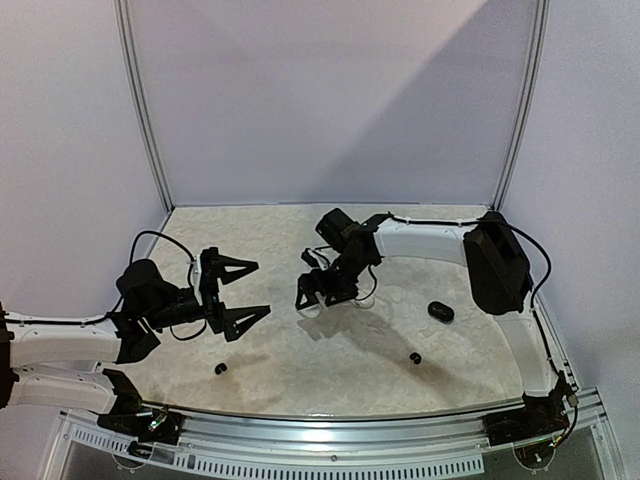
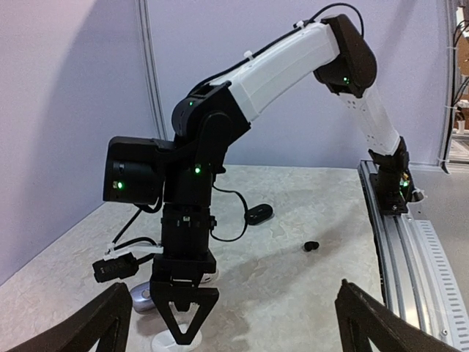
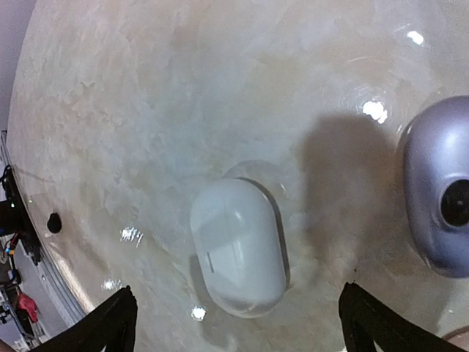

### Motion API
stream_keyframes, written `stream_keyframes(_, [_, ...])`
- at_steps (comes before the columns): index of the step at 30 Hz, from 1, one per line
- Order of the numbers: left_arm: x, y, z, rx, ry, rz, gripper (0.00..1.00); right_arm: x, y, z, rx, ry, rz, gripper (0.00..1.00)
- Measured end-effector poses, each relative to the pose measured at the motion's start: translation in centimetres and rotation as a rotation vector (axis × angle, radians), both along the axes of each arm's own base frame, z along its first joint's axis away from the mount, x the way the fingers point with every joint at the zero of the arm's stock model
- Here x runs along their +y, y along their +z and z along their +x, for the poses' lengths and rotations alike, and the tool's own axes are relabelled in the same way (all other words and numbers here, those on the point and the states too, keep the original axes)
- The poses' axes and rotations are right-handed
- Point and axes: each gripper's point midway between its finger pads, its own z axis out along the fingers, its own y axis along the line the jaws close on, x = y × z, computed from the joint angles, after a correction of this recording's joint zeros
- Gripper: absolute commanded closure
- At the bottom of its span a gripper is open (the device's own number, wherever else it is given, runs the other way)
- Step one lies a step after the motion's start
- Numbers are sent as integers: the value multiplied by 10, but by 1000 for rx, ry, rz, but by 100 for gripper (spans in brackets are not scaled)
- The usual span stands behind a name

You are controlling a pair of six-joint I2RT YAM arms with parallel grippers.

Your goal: Insert the wireless bluetooth earbuds into the charging case

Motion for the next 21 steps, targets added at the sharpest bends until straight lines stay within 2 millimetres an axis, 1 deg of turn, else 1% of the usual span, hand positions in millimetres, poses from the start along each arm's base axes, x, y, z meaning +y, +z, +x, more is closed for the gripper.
stream_keyframes(2, [0, 0, 0, 0, 0, 0, 1, -5, 11, 3, -47, 16, -13, 1])
stream_keyframes(3, [0, 0, 0, 0, 0, 0, 1, -7, 19, 5, -81, 25, -18, 1])
stream_keyframes(5, [0, 0, 0, 0, 1, 0, 1, -16, 45, 10, -170, 38, -28, 1])
stream_keyframes(7, [0, 0, 0, 0, 3, 0, 1, -32, 79, 15, -281, 33, -51, 1])
stream_keyframes(9, [0, 0, 1, 1, 6, -1, 1, -59, 118, 25, -408, -7, -119, 1])
stream_keyframes(10, [1, 0, 1, 2, 7, -1, 1, -73, 131, 29, -452, -28, -158, 1])
stream_keyframes(11, [1, 0, 1, 2, 9, -2, 1, -97, 145, 36, -491, -68, -222, 1])
stream_keyframes(12, [1, 0, 2, 3, 12, -2, 1, -114, 150, 39, -507, -89, -274, 1])
stream_keyframes(13, [1, 1, 2, 3, 15, -3, 1, -135, 150, 42, -513, -111, -342, 1])
stream_keyframes(14, [1, 1, 2, 2, 17, -6, 1, -156, 143, 44, -499, -125, -410, 1])
stream_keyframes(15, [2, 2, 2, 1, 18, -7, 1, -178, 129, 43, -472, -125, -484, 1])
stream_keyframes(16, [2, 3, 2, 0, 18, -9, 1, -201, 108, 37, -425, -106, -568, 1])
stream_keyframes(18, [2, 3, 2, 0, 18, -10, 1, -244, 63, 14, -303, -39, -720, 1])
stream_keyframes(20, [2, 3, 2, 1, 18, -12, 1, -276, 33, -9, -209, 42, -824, 1])
stream_keyframes(21, [2, 3, 2, 0, 18, -12, 1, -288, 22, -19, -169, 84, -857, 1])
